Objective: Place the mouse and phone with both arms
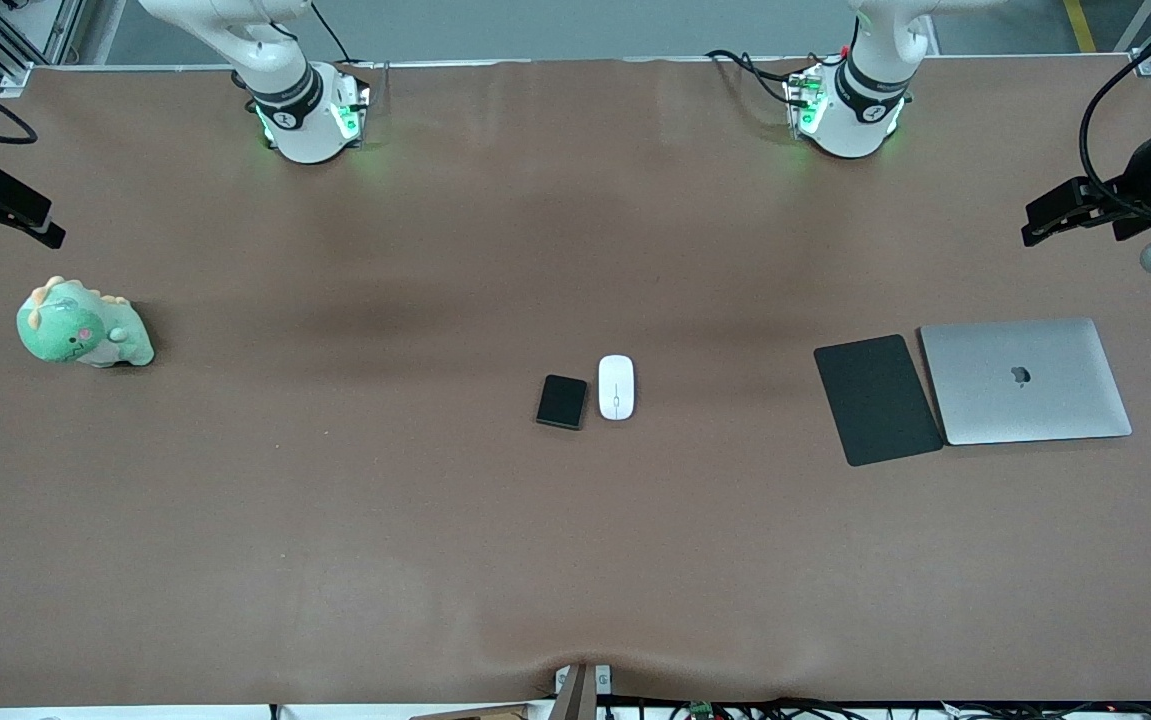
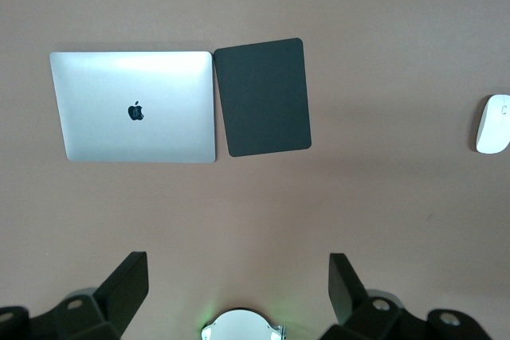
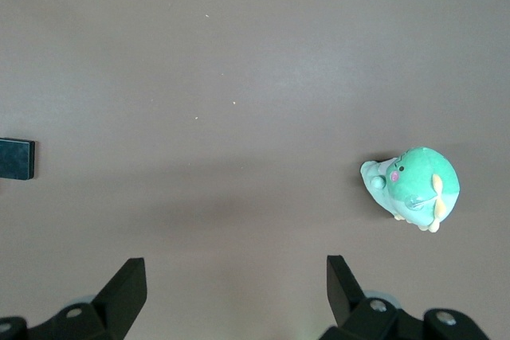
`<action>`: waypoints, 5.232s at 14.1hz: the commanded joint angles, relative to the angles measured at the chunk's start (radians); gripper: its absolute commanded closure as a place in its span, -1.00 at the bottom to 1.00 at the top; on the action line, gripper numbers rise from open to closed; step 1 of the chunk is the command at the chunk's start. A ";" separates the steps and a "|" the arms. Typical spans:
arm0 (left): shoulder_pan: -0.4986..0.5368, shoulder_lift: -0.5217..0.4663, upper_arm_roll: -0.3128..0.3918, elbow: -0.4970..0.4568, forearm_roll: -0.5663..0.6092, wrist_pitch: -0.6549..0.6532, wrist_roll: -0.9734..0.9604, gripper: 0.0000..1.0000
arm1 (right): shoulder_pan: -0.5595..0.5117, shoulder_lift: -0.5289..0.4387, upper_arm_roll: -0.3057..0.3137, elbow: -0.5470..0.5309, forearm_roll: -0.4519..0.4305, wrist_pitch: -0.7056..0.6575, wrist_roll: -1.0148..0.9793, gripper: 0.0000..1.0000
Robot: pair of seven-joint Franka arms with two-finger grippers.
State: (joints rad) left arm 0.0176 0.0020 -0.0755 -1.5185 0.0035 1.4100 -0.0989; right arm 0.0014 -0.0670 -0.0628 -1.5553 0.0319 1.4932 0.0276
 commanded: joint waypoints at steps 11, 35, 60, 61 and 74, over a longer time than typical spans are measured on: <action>0.002 0.004 0.003 0.027 0.006 -0.009 -0.010 -1.00 | -0.006 0.022 0.008 0.014 0.009 -0.016 0.011 -1.00; -0.372 0.308 -0.084 -0.152 0.001 0.417 -0.461 -1.00 | -0.037 0.076 0.006 0.026 0.017 0.077 0.012 -1.00; -0.657 0.800 -0.066 -0.049 0.078 0.903 -0.729 -1.00 | 0.373 0.400 0.012 0.031 0.085 0.249 0.008 -1.00; -0.656 0.800 -0.061 -0.049 0.088 0.903 -0.728 -1.00 | 0.376 0.406 0.012 0.031 0.089 0.269 0.006 -1.00; -0.656 0.842 -0.033 0.031 0.093 0.903 -0.710 -0.34 | 0.456 0.605 0.015 0.147 0.100 0.341 0.196 -1.00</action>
State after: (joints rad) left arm -0.6311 0.8334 -0.1155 -1.5095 0.0739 2.3129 -0.8124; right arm 0.4651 0.5282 -0.0414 -1.4399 0.1172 1.8461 0.2076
